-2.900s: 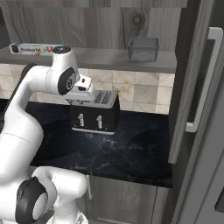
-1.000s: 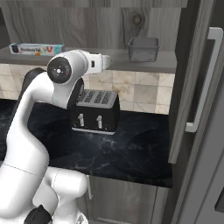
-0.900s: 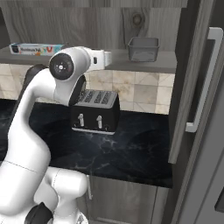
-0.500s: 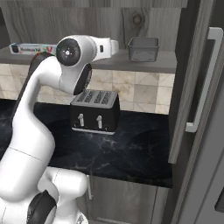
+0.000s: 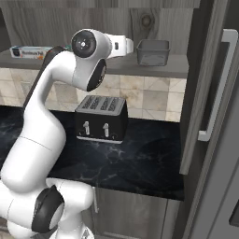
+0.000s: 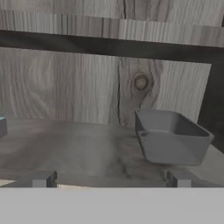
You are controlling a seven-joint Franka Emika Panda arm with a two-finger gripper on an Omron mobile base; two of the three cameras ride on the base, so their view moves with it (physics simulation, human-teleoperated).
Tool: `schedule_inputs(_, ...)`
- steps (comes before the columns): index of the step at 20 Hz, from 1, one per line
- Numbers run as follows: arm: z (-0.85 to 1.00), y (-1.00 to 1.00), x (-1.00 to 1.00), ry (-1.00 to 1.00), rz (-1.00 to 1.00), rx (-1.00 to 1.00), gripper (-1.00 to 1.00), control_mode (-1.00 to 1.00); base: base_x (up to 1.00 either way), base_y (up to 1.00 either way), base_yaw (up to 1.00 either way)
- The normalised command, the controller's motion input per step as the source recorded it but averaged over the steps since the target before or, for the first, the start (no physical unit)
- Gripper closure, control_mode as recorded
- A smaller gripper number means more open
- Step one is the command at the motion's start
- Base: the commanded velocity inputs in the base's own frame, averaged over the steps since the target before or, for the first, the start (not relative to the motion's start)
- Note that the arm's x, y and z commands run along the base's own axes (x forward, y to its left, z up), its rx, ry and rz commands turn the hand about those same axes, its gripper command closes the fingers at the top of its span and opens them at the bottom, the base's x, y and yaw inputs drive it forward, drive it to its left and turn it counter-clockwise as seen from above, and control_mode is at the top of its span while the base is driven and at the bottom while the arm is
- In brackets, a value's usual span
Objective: Retrieve the tupperware and aluminum foil from the cabinet and place them on the dining counter near the plate with mushroom and lemon to prepare for storing leftovers.
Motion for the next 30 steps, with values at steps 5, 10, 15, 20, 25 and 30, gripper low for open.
schedule_inputs(5, 0.0, -0.2, 0.52, 0.07, 0.0, 0.0, -1.0, -1.0, 0.0, 0.0, 0.0)
schedule_inputs(10, -0.01, -0.28, 0.51, 0.07, 0.0, 0.0, -1.0, -1.0, 0.0, 0.0, 0.0)
schedule_inputs(15, -0.04, -0.25, 0.49, 0.06, 0.0, 0.0, -1.0, -1.0, 0.0, 0.0, 0.0)
schedule_inputs(20, -0.09, -0.17, 0.5, 0.06, 0.0, 0.0, -1.0, -1.0, 0.0, 0.0, 0.0)
schedule_inputs(25, -0.15, -0.17, 0.54, 0.09, 0.0, 0.0, -1.0, -1.0, 0.0, 0.0, 0.0)
schedule_inputs(30, -0.15, -0.15, 0.54, 0.09, 0.0, 0.0, -1.0, -1.0, 0.0, 0.0, 0.0)
